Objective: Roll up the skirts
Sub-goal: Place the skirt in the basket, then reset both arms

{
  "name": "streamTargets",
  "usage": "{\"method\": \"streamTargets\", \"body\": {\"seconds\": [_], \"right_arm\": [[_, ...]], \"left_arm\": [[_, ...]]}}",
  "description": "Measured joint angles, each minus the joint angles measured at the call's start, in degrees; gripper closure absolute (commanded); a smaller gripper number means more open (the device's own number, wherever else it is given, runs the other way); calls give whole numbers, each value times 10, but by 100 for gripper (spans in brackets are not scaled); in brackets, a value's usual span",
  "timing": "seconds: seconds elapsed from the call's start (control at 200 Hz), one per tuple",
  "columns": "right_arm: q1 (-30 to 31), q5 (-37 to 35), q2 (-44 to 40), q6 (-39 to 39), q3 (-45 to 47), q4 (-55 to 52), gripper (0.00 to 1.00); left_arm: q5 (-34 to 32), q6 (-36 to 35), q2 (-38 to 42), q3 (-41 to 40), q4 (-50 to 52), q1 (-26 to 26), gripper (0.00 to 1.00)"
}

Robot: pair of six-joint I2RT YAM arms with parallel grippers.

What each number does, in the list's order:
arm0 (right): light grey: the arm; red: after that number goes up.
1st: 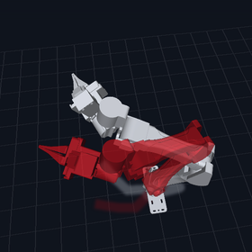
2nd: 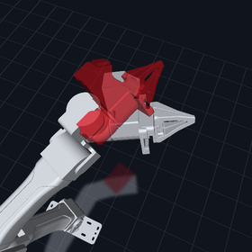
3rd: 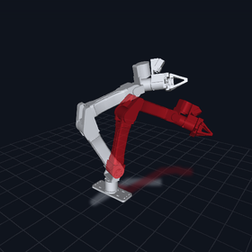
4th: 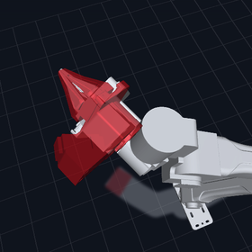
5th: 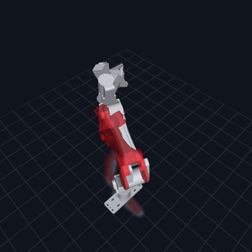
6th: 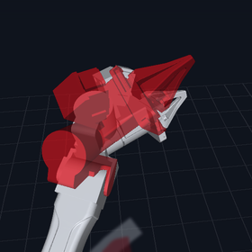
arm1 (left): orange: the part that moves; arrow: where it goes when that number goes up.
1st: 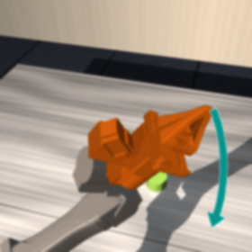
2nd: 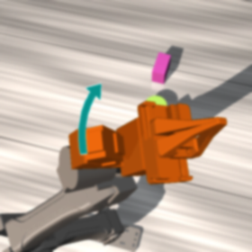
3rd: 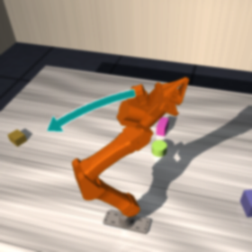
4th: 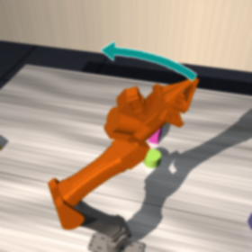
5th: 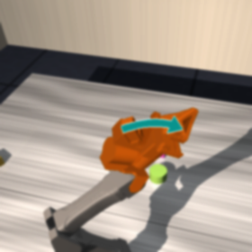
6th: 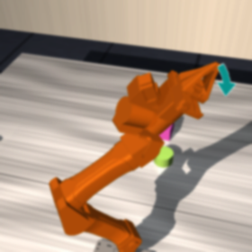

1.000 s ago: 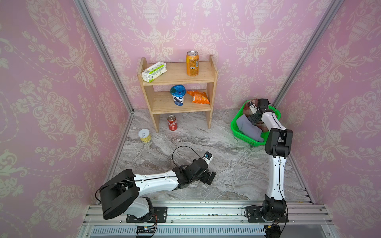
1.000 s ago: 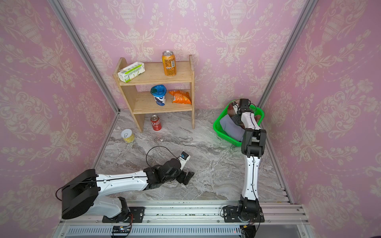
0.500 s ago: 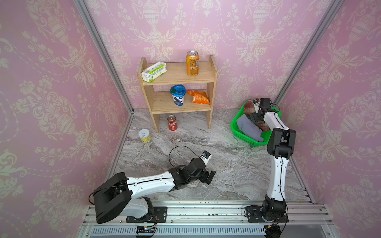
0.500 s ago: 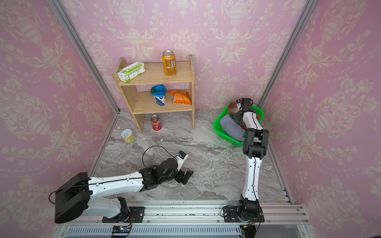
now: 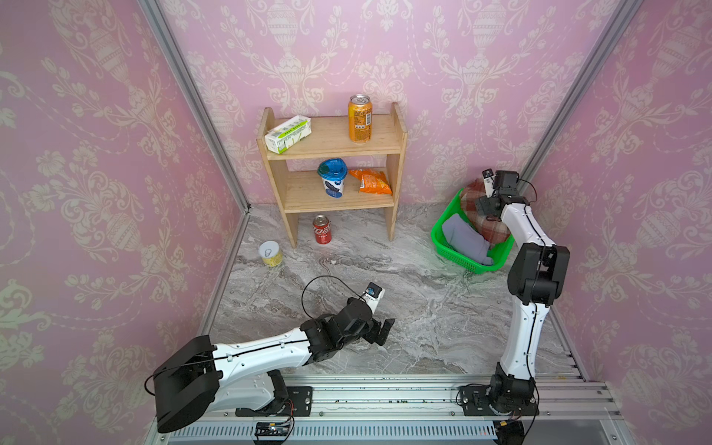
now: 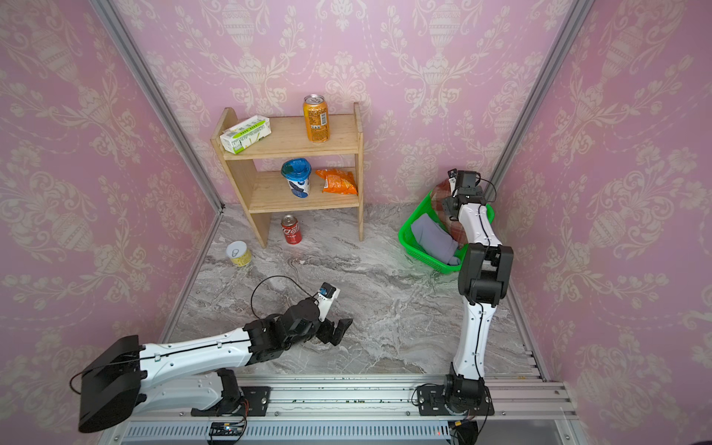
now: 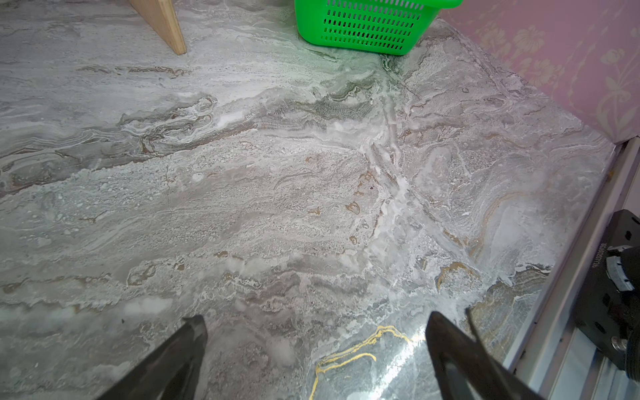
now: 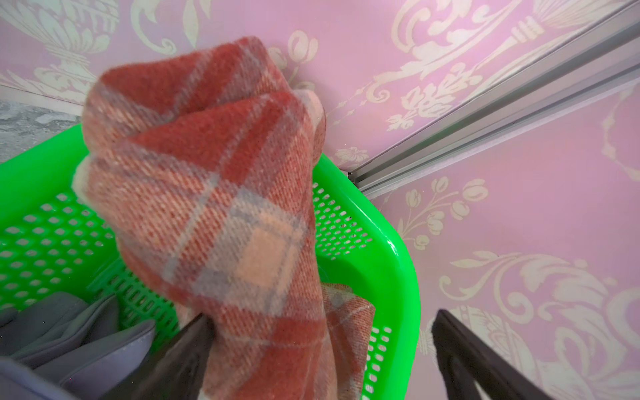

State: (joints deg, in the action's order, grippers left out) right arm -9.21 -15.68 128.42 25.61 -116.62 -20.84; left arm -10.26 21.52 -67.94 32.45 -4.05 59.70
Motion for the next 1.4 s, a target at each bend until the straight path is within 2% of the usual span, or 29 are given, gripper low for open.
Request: {"method": "streamTargets", "body": {"seconds": [0.175,0.35,0.746,0.846,0.971,1.076,1.216,1.401], "right_arm": [[3,24,-8,-30,21,-4,0],[11,52,-81,-91,118,11,0],[120,48,-421,-203,420,102,0],[123,49,-511,-235,532,125,0],[128,42,-606,-279,685,167,0],[156,32,-642,-303,788,209,0],[172,20,-639,-317,850,255,0],[172,7,-601,-306,901,367,0]], "left_arm": [[-19,-2,11,-2,8,0,1],[-67,-43,38,-1,17,-18,1],[-164,-151,180,-1,12,-189,1],[-174,-169,192,-7,3,-258,1],[-172,-178,168,-28,-26,-352,1],[-169,-192,110,-41,-45,-402,1],[-146,-216,35,-58,-89,-451,1],[-95,-223,-41,-139,-229,-513,1]]}}
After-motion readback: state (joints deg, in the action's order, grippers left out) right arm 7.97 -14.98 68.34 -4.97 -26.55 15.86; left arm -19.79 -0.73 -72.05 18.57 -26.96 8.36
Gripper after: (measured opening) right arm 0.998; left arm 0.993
